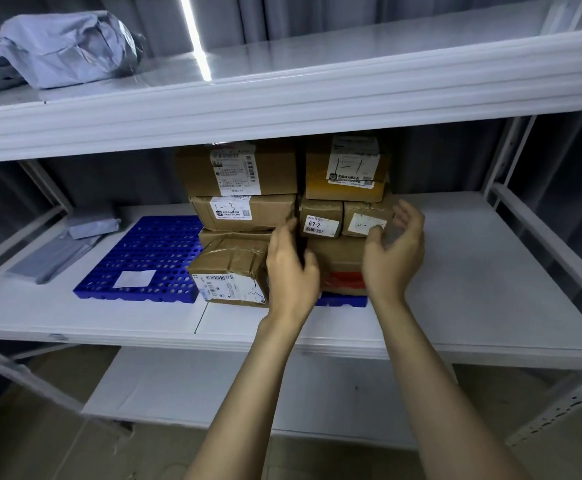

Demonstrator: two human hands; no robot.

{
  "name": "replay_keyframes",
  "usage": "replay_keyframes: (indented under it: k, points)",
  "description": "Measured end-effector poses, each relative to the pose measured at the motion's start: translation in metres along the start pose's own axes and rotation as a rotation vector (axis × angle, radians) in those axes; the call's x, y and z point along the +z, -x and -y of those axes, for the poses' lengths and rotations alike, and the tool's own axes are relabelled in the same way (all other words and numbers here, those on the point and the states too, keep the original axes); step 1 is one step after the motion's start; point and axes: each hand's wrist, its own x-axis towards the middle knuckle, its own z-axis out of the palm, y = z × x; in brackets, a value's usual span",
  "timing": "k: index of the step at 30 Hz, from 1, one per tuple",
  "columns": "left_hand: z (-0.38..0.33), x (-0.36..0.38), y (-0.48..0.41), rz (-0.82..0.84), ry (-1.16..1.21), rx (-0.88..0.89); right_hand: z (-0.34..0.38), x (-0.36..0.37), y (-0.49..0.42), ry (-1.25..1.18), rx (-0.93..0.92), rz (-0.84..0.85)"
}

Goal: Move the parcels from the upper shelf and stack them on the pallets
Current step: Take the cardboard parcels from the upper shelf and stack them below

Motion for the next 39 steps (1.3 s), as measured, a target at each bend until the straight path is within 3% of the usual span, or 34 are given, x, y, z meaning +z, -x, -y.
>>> replay_keyframes:
  k: [21,39]
  points:
    - [0.056,-0.113,0.021,-0.116,0.020,-0.072,0.033,0.072,0.120,-0.149,-0.258,0.314]
    - [0.192,-0.285,-0.038,-0.119,-0.002,-0.181,0.100,0.236,0.249,-0.107,-0.296,0.406]
